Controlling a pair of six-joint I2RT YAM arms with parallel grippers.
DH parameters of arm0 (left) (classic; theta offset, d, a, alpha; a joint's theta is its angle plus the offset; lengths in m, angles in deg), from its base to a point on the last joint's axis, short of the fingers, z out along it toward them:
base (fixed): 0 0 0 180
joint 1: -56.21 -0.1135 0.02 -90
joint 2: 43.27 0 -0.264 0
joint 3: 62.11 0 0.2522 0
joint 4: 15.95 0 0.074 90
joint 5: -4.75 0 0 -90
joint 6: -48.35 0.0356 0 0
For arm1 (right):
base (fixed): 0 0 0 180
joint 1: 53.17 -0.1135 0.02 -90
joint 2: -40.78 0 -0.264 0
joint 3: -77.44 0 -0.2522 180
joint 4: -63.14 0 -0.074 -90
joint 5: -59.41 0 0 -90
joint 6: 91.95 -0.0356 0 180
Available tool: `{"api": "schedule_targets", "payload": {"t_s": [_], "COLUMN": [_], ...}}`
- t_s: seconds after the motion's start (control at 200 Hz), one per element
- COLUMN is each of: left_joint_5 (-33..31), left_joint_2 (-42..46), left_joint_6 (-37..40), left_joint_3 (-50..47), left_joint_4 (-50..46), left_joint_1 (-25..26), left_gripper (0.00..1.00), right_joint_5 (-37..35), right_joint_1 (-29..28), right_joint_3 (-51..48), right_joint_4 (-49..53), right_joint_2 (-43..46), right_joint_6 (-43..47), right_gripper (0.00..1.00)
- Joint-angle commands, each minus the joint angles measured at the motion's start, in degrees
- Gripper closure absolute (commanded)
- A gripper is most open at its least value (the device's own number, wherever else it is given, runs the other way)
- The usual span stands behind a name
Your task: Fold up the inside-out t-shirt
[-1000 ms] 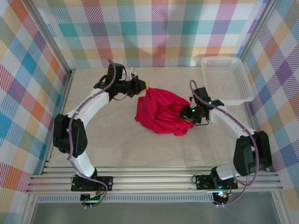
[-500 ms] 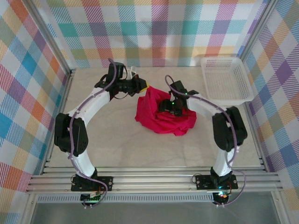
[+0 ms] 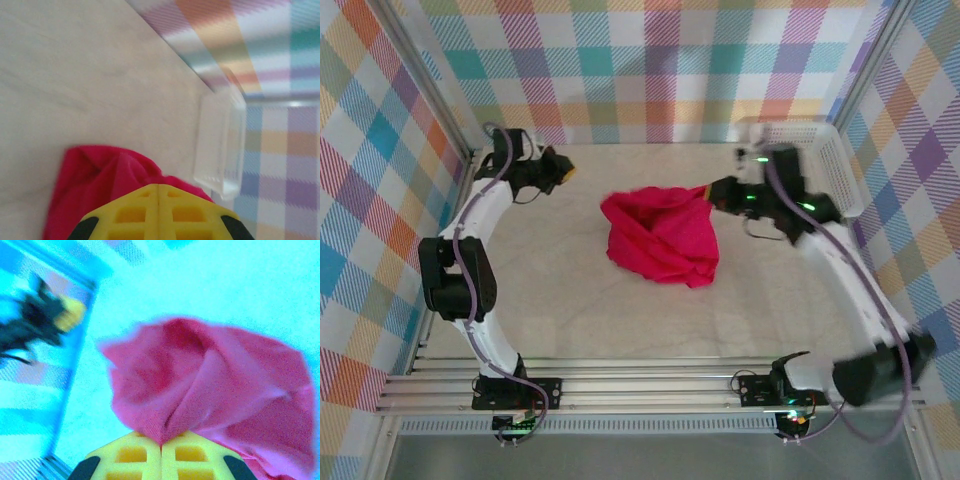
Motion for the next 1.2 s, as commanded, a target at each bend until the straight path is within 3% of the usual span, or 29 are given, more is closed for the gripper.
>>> {"api": "schedule_targets", "payload": {"t_s": [0.0,0.175,0.31,0.445,0.54,0.675,0.87,1.2], "left_joint_5": [-3.5,-3.2,-2.3,3.2,4.7,2.1,-1.3,-7.3], "left_joint_2": [-0.8,0.7,3.4,4.3,5.7,7.5,3.3,-8.6], "left_joint_6": [-0.2,-0.7,6.8,12.3,14.1,16.0,13.7,8.5], "left_joint_3": [-2.8,-7.1,-7.1,-8.2,-11.8,-18.4,-18.6,-11.4], "left_joint_4": [-1.2,3.5,3.9,6.7,12.8,22.7,26.0,27.4], "left_joint_1": [-1.9,0.7,8.3,17.4,24.2,31.8,39.6,45.8], "left_gripper": [1.0,1.0,1.0,0.57,0.4,0.36,0.34,0.32], "right_joint_5": [13.2,21.9,24.2,24.1,20.8,18.3,18.7,18.7], "right_joint_1": [8.2,11.6,11.5,11.6,11.7,12.7,13.0,13.1], "right_joint_3": [-3.7,-9.3,-14.1,-13.3,-11.0,-8.9,-7.7,-7.5], "right_joint_4": [2.9,-4.9,-11.4,-11.5,-8.2,-6.5,-6.5,-5.7], "right_joint_2": [7.2,5.7,0.3,-3.8,-4.8,-5.3,-6.0,-5.8], "right_joint_6": [-2.6,-7.8,-9.6,-9.4,-7.9,-7.7,-8.1,-7.2], "right_gripper": [1.0,1.0,1.0,1.0,1.0,1.0,1.0,1.0]}}
